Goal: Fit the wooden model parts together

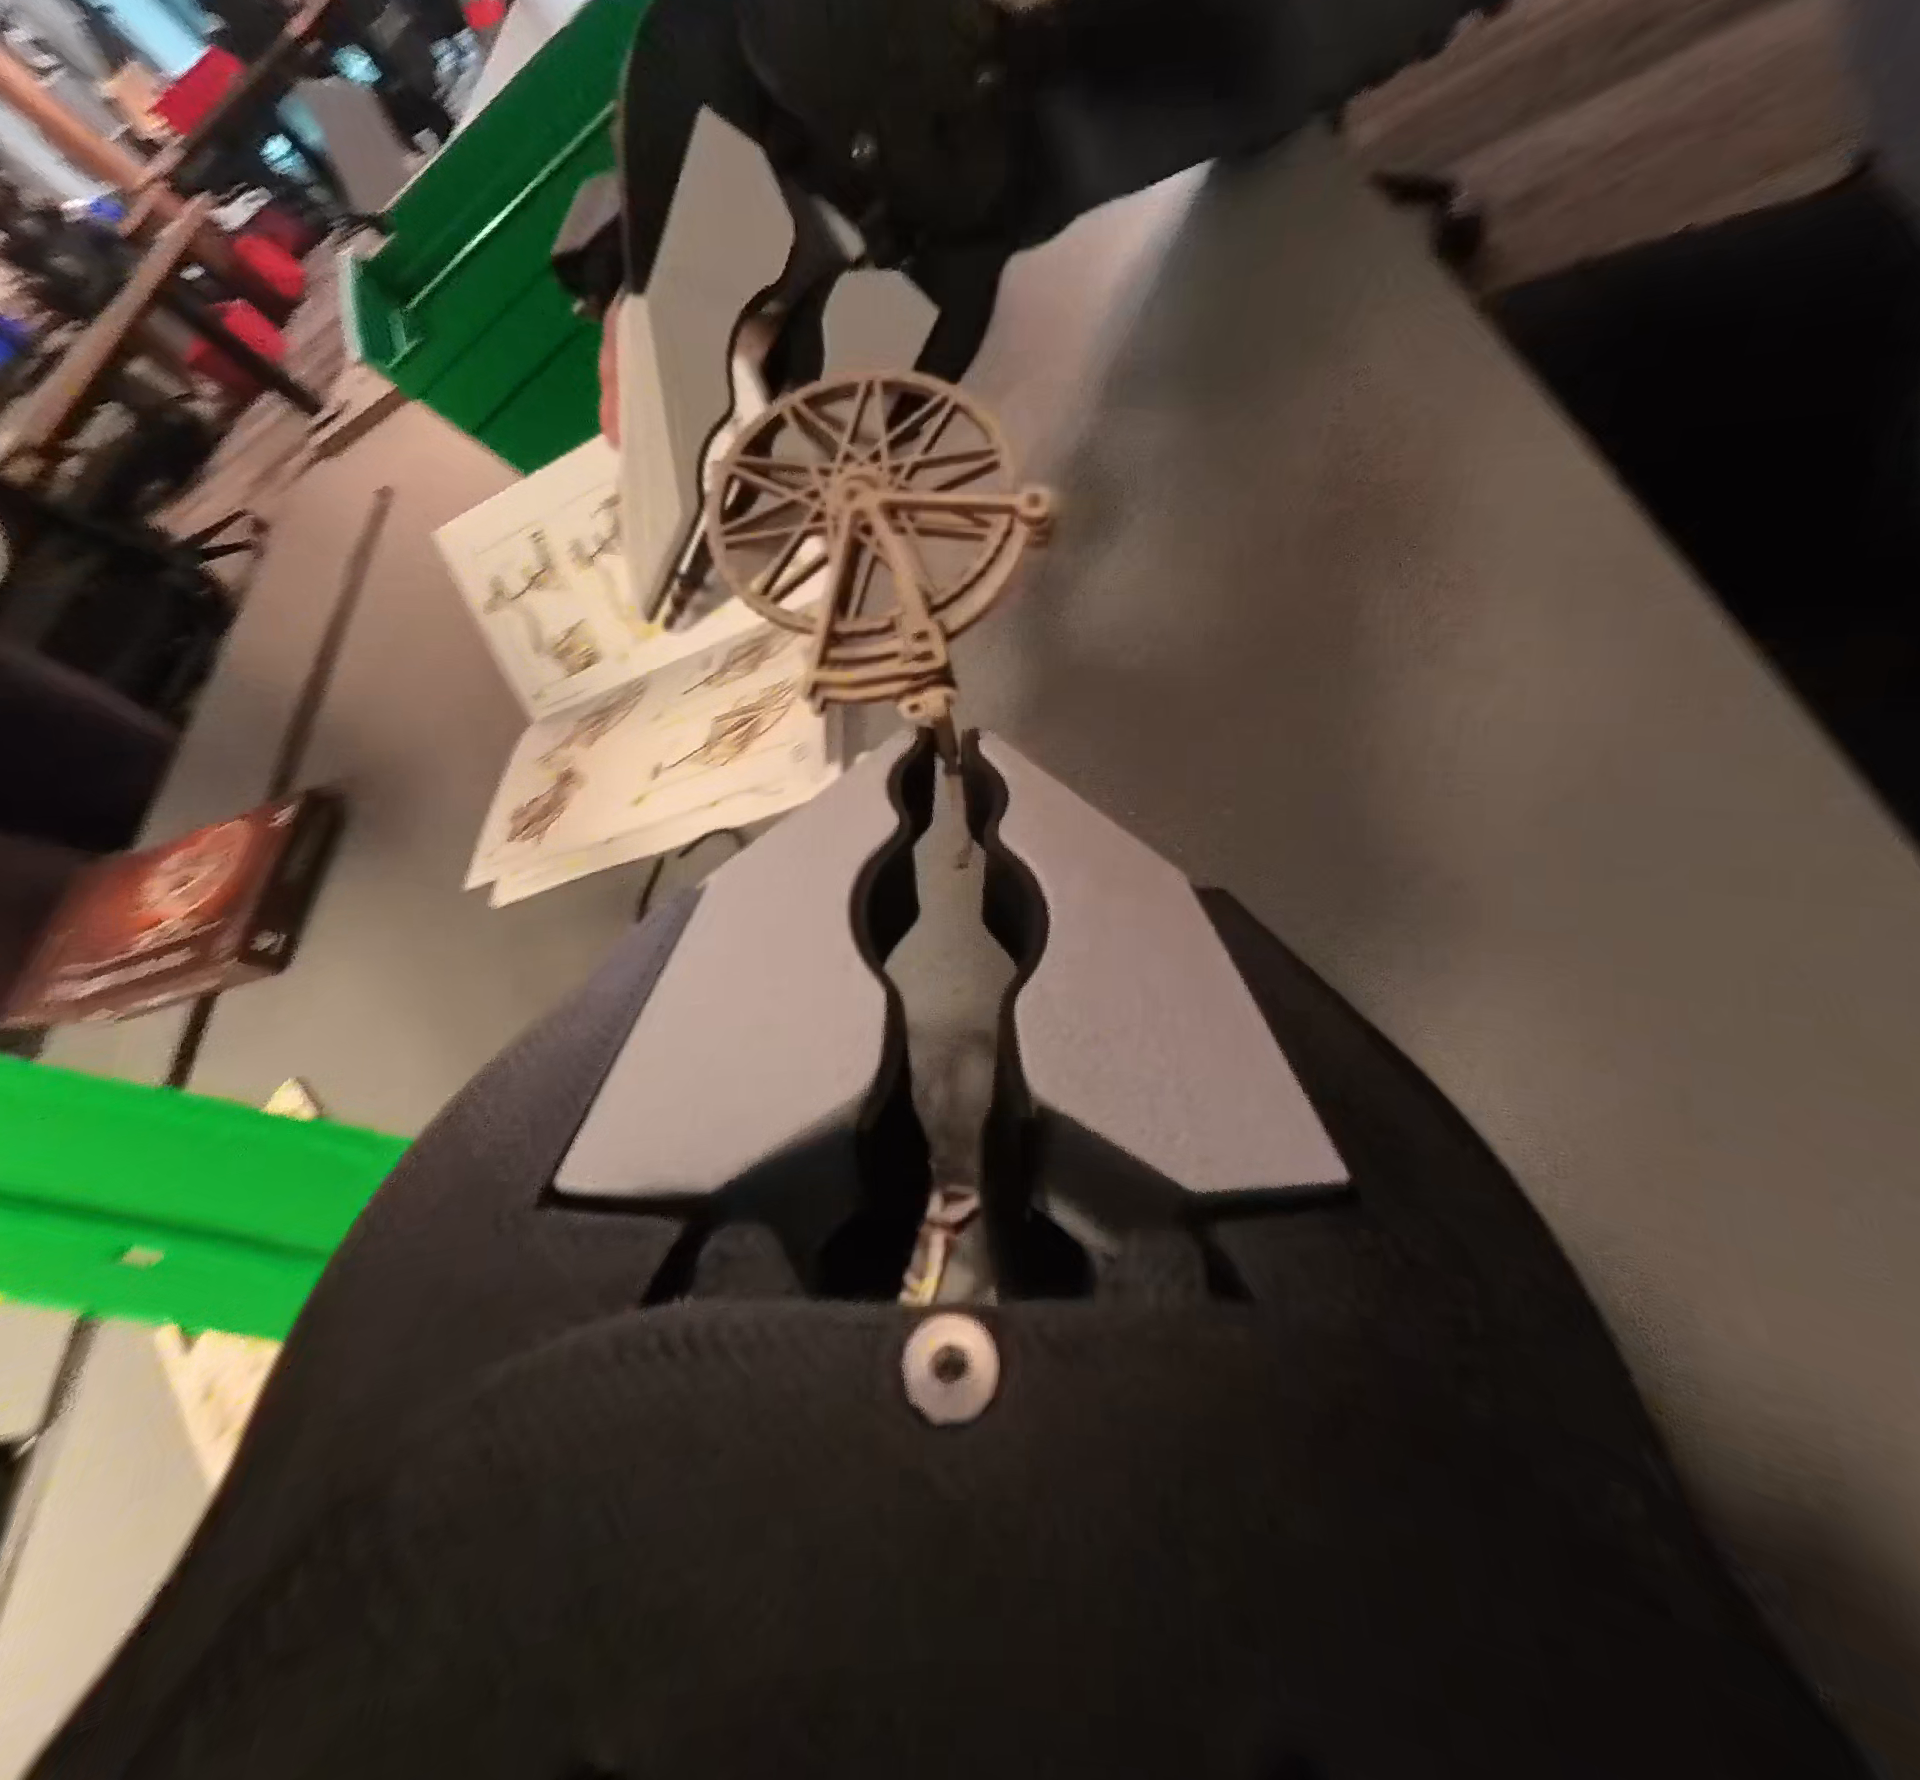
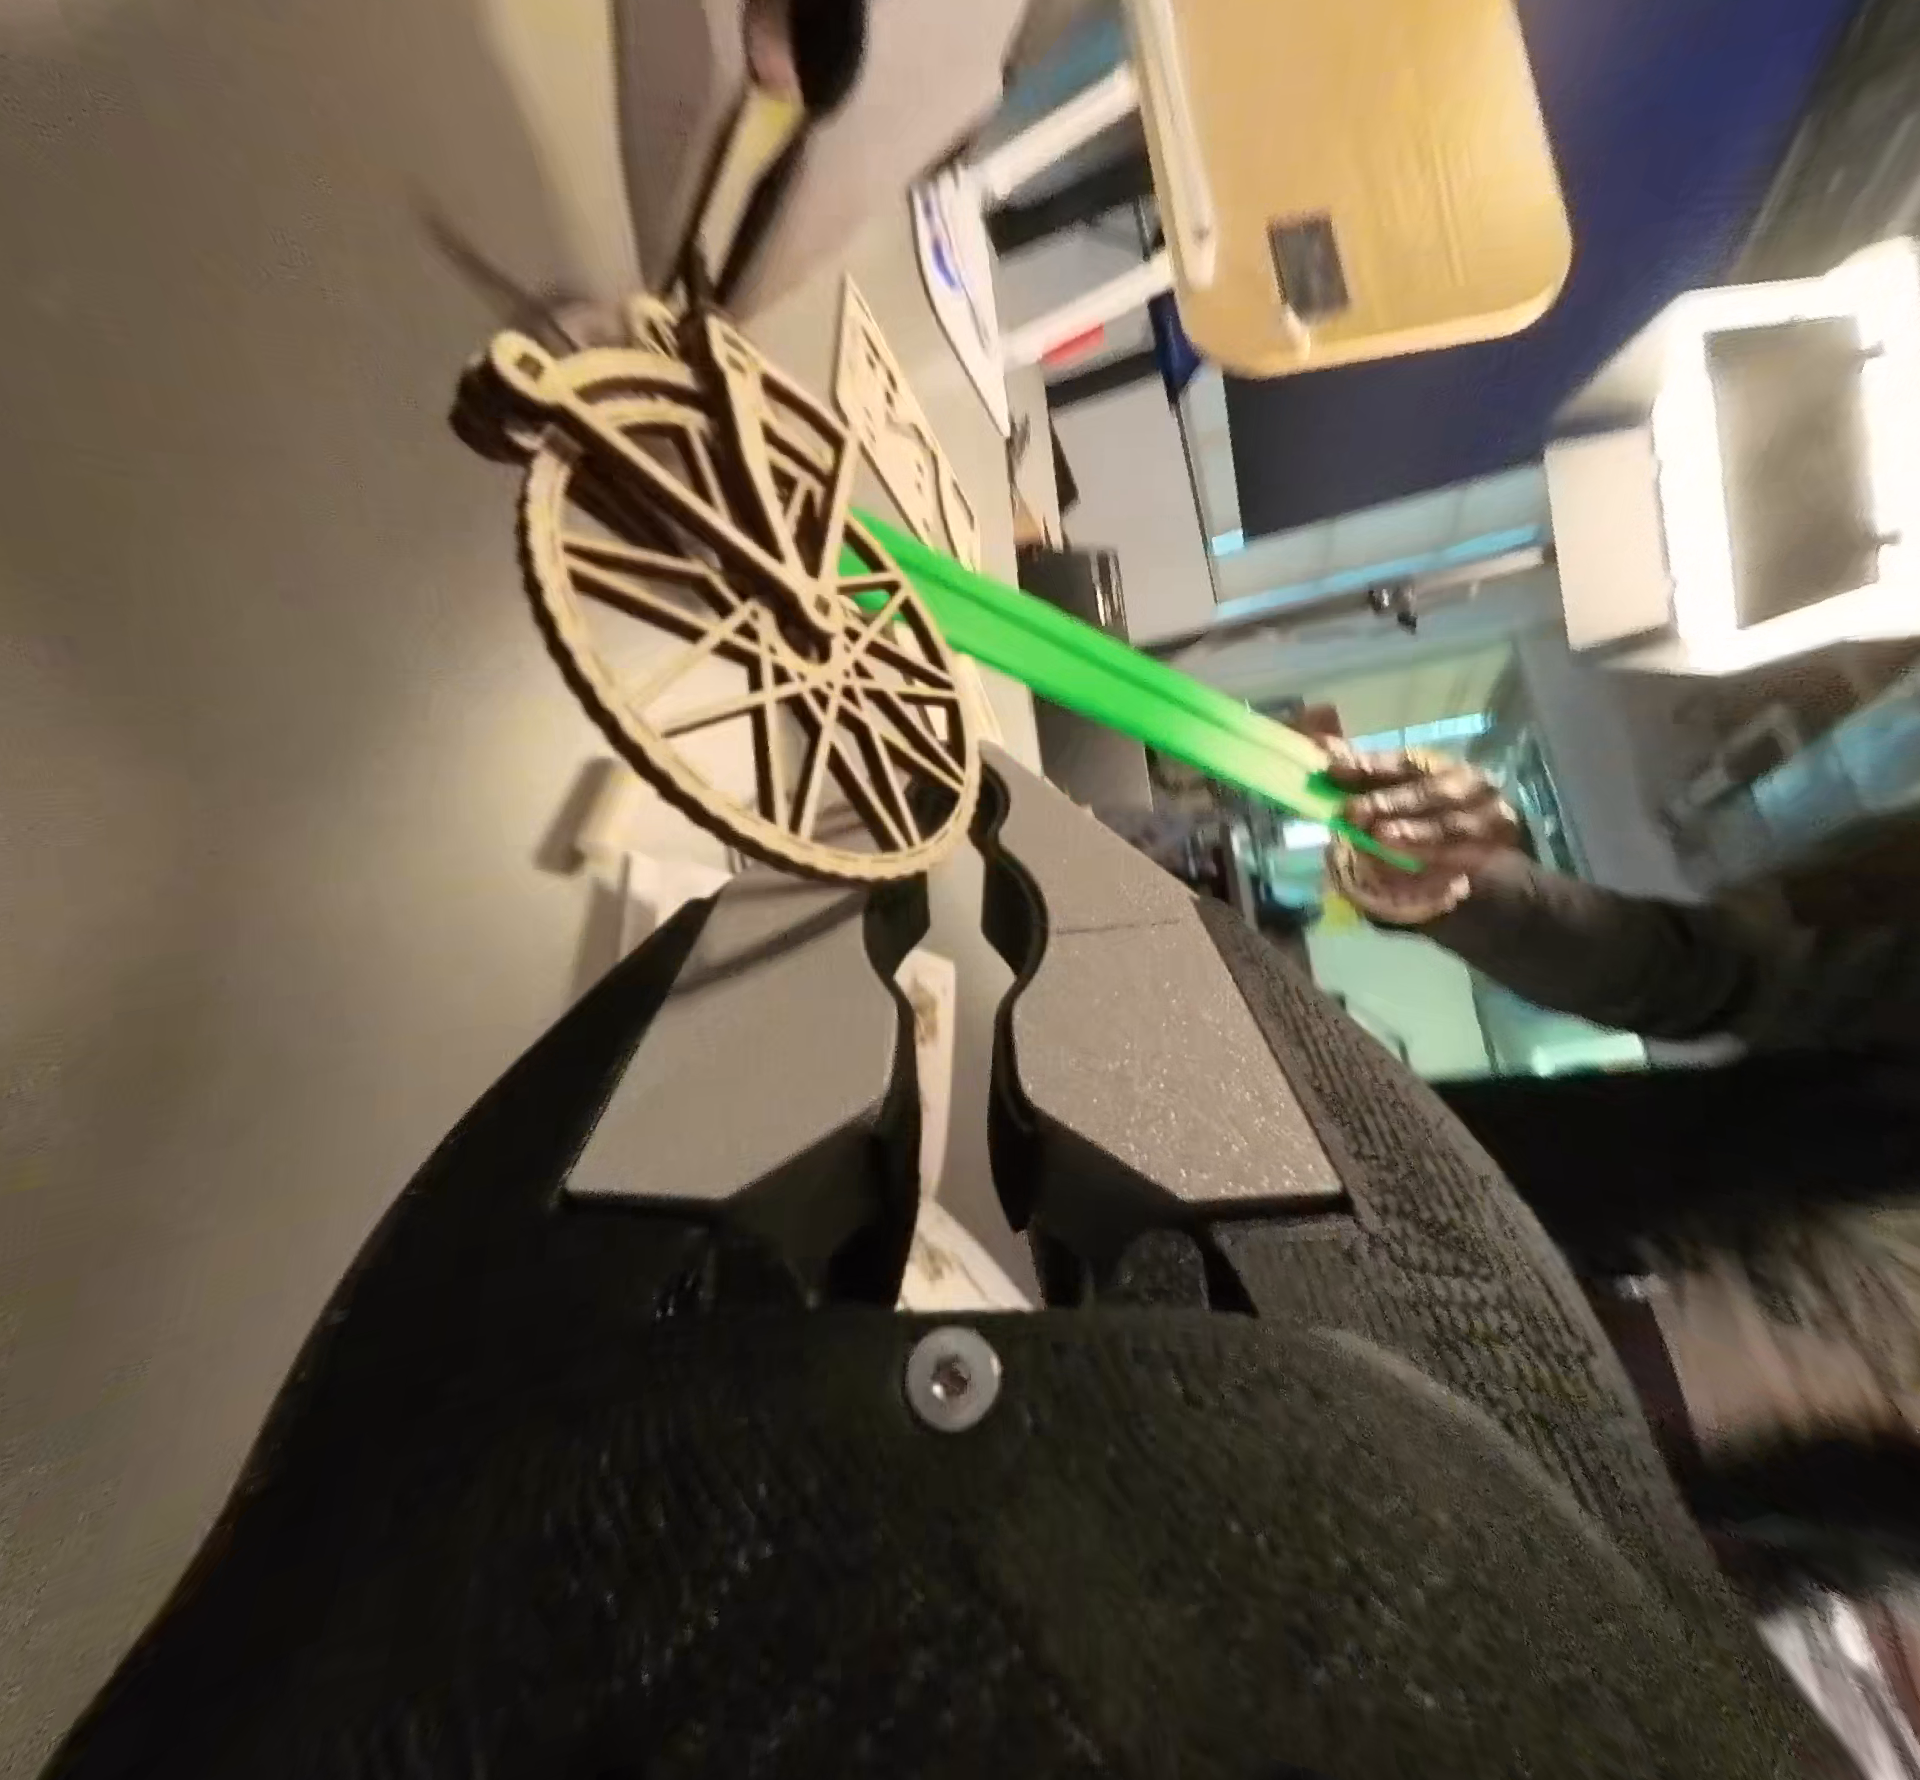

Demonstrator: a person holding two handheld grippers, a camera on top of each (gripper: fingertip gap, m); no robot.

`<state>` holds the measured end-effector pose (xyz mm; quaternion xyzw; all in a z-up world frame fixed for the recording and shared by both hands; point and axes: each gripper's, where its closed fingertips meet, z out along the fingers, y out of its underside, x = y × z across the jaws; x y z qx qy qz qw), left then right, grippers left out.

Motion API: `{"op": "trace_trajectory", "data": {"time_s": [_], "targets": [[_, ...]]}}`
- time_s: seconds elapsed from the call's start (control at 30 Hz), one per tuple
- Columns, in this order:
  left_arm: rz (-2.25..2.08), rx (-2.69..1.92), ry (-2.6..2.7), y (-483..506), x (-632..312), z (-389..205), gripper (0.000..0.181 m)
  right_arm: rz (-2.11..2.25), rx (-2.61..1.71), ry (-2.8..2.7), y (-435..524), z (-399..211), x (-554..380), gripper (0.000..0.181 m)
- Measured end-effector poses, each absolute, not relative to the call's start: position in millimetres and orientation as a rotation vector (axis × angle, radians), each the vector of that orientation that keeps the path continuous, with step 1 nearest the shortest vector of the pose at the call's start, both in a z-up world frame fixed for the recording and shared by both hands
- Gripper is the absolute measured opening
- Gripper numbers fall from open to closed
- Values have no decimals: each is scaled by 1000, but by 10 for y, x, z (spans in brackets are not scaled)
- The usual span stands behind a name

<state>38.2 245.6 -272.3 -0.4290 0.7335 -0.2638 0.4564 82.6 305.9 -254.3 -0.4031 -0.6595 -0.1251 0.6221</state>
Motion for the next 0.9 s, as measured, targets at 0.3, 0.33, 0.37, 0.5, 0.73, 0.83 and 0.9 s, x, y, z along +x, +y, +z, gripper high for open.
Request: {"op": "trace_trajectory", "data": {"time_s": [0.3, 0.33, 0.37, 0.5, 0.73, 0.83, 0.9], "targets": [[-495, -1210, 1851, 2499, 445, -2944, 3, -480, -1259, -1283, 3305, -2477, 1308, 0], [-482, -1244, 1852, 2497, 463, -2976, 3, -402, -1311, -1248, 3244, -2490, 1279, 0], [-467, -1274, 1852, 2498, 480, -3010, 3, -314, -1364, -1230, 3163, -2538, 1224, 0], [-466, -1415, 1872, 2451, 532, -3204, 3, -257, -1476, -1224, 2897, -2803, 1162, 0], [-523, -1475, 1874, 2375, 600, -3333, 3, -207, -1562, -1251, 2676, -3152, 1125, 0], [-547, -1485, 1895, 2353, 596, -3394, 3, -225, -1572, -1255, 2659, -3202, 1131, 0], [-560, -1493, 1921, 2332, 580, -3435, 3, -249, -1581, -1274, 2657, -3257, 1146, 0]]}}
